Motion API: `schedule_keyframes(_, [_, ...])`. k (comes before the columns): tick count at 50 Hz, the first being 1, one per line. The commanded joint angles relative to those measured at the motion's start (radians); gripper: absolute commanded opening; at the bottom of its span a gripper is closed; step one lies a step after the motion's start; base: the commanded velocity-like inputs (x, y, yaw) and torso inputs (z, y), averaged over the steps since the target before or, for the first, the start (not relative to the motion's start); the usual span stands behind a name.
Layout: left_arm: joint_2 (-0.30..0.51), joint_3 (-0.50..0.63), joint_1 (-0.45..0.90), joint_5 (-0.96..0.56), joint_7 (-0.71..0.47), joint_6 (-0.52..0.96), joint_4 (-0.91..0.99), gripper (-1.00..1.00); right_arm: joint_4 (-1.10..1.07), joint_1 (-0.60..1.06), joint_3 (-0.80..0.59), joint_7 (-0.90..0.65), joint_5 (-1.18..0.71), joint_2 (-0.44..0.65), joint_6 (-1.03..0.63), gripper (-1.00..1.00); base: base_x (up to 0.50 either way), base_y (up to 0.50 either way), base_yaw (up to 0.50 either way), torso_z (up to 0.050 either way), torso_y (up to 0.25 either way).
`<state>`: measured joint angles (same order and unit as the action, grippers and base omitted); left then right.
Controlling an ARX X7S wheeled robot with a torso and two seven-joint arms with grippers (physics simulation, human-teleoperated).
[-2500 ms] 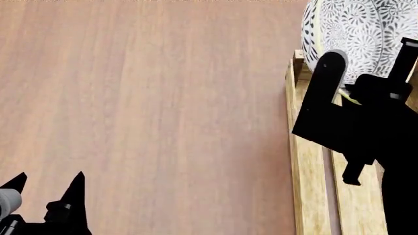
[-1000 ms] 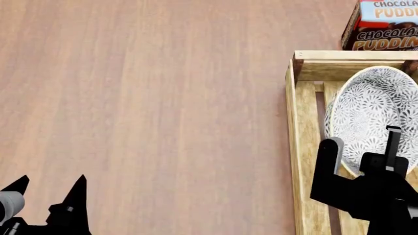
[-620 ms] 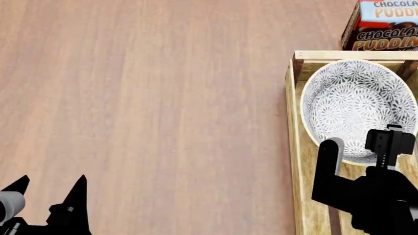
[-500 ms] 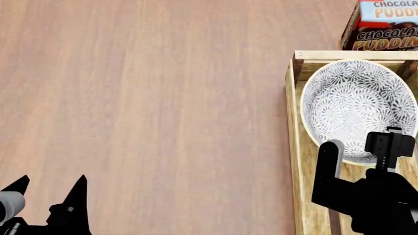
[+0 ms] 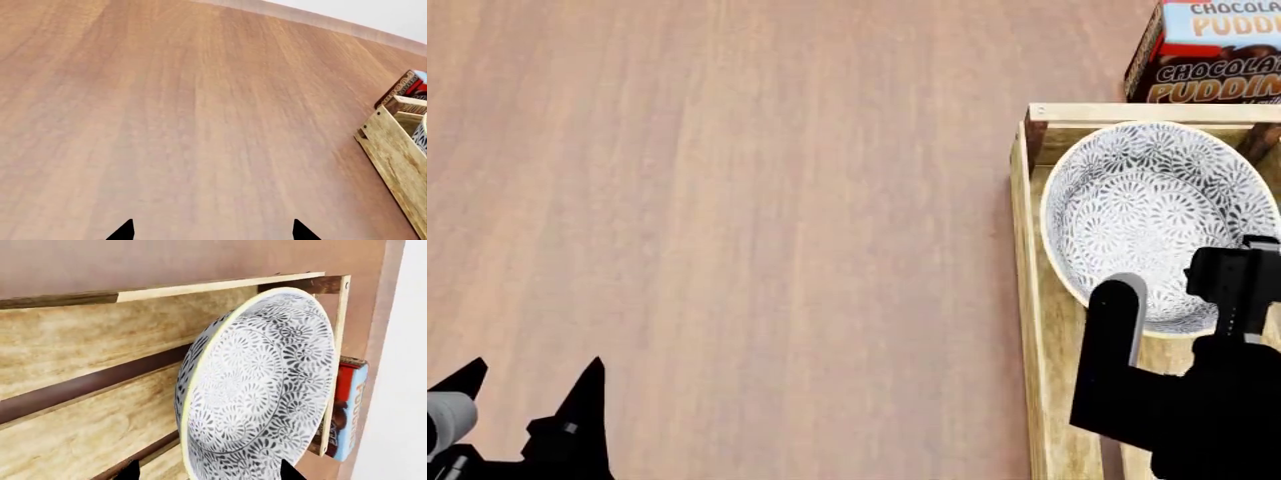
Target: Pick up the bowl on the left and put it in the tray.
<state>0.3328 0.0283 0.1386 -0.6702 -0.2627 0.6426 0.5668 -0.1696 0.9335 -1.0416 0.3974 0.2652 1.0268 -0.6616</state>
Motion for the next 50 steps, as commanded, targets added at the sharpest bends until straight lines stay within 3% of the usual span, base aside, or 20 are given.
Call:
schedule_keyframes(1, [0.003, 0.005, -0.002, -0.003, -0.006, 0.0, 0.005, 1.0, -0.242, -0.022, 0.08, -0.017, -0.05, 0.139, -0.052, 1.0, 0.0, 0.0, 0.0, 0.0, 0.0])
schedule_keyframes(7, [0.006, 0.007, 0.002, -0.007, -0.011, 0.005, 0.012, 1.0, -0.364, -0.063, 0.138, -0.106, -0.099, 0.223, -0.045, 1.0, 0.0, 0.0, 0.0, 0.0, 0.0])
schedule_keyframes(13, [0.014, 0.002, -0.004, -0.014, -0.006, 0.0, 0.016, 1.0, -0.521, -0.236, 0.201, -0.469, -0.251, 0.341, 0.017, 1.0, 0.0, 0.0, 0.0, 0.0, 0.0])
schedule_keyframes(15, [0.014, 0.002, -0.004, -0.014, -0.007, 0.0, 0.016, 1.0, -0.521, -0.238, 0.201, -0.471, -0.252, 0.343, 0.019, 1.0, 0.0, 0.0, 0.0, 0.0, 0.0])
schedule_keyframes(17, [0.021, 0.006, -0.016, -0.001, 0.009, -0.024, 0.021, 1.0, -0.564, -0.334, 0.241, -0.771, -0.348, 0.355, 0.033, 1.0, 0.0, 0.0, 0.0, 0.0, 0.0])
schedule_keyframes(19, [0.027, 0.018, -0.022, 0.02, 0.019, -0.04, 0.026, 1.0, -0.573, -0.368, 0.271, -0.92, -0.425, 0.357, 0.061, 1.0, 0.0, 0.0, 0.0, 0.0, 0.0])
schedule_keyframes(22, [0.032, 0.029, -0.036, 0.038, 0.036, -0.068, 0.032, 1.0, -0.543, -0.489, 0.354, -1.308, -0.68, 0.389, 0.285, 1.0, 0.0, 0.0, 0.0, 0.0, 0.0])
schedule_keyframes(27, [0.035, 0.032, -0.05, 0.051, 0.048, -0.094, 0.028, 1.0, -0.435, -0.643, 0.35, -1.578, -0.804, 0.374, 0.648, 1.0, 0.0, 0.0, 0.0, 0.0, 0.0])
schedule_keyframes(29, [0.036, 0.036, -0.054, 0.064, 0.051, -0.107, 0.029, 1.0, -0.402, -0.677, 0.344, -1.614, -0.823, 0.349, 0.719, 1.0, 0.0, 0.0, 0.0, 0.0, 0.0])
schedule_keyframes(33, [0.033, 0.035, -0.073, 0.093, 0.053, -0.153, 0.044, 1.0, -0.264, -0.749, 0.319, -1.641, -0.845, 0.193, 0.878, 1.0, 0.0, 0.0, 0.0, 0.0, 0.0])
schedule_keyframes(41, [0.032, 0.038, -0.114, 0.133, 0.074, -0.219, 0.004, 1.0, -0.187, -0.857, 0.309, -1.623, -0.822, 0.07, 1.137, 1.0, 0.0, 0.0, 0.0, 0.0, 0.0])
schedule_keyframes(44, [0.044, 0.05, -0.147, 0.179, 0.106, -0.282, -0.018, 1.0, -0.108, -0.889, 0.29, -1.54, -0.817, -0.001, 1.279, 1.0, 0.0, 0.0, 0.0, 0.0, 0.0])
schedule_keyframes(50, [0.036, 0.055, -0.203, 0.194, 0.159, -0.368, -0.104, 1.0, 0.02, -0.897, 0.223, -1.376, -0.869, -0.112, 1.379, 1.0, 0.0, 0.0, 0.0, 0.0, 0.0])
